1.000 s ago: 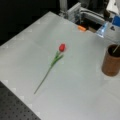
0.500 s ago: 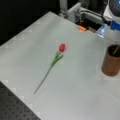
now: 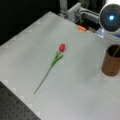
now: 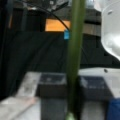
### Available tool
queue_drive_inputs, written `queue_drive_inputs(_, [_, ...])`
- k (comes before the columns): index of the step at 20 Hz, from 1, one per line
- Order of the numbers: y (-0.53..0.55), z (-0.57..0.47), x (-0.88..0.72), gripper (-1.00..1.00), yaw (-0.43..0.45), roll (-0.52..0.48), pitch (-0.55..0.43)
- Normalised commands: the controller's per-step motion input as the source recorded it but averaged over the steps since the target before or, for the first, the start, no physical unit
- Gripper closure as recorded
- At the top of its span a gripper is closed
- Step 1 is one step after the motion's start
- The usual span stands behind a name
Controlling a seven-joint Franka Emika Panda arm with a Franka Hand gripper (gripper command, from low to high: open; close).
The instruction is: Flower insertion into a vase
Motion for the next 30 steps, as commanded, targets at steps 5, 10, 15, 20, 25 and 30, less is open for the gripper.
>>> queue_drive_inputs(5, [0.09, -0.24, 0.25, 1.0, -0.053, -0.144, 0.03])
queue_drive_inputs(10, [0.04, -0.29, 0.23, 1.0, -0.05, -0.152, 0.014])
queue_drive_inputs(15, [-0.04, -0.19, 0.19, -1.0, -0.057, -0.136, -0.002])
queue_drive_inputs(20, [-0.09, -0.08, 0.16, -1.0, -0.033, -0.136, -0.013])
queue_drive_inputs(25, [-0.04, 0.0, 0.18, -1.0, -0.012, -0.143, -0.005])
queue_drive_inputs(30, [0.02, 0.07, 0.25, -1.0, -0.078, -0.156, -0.087])
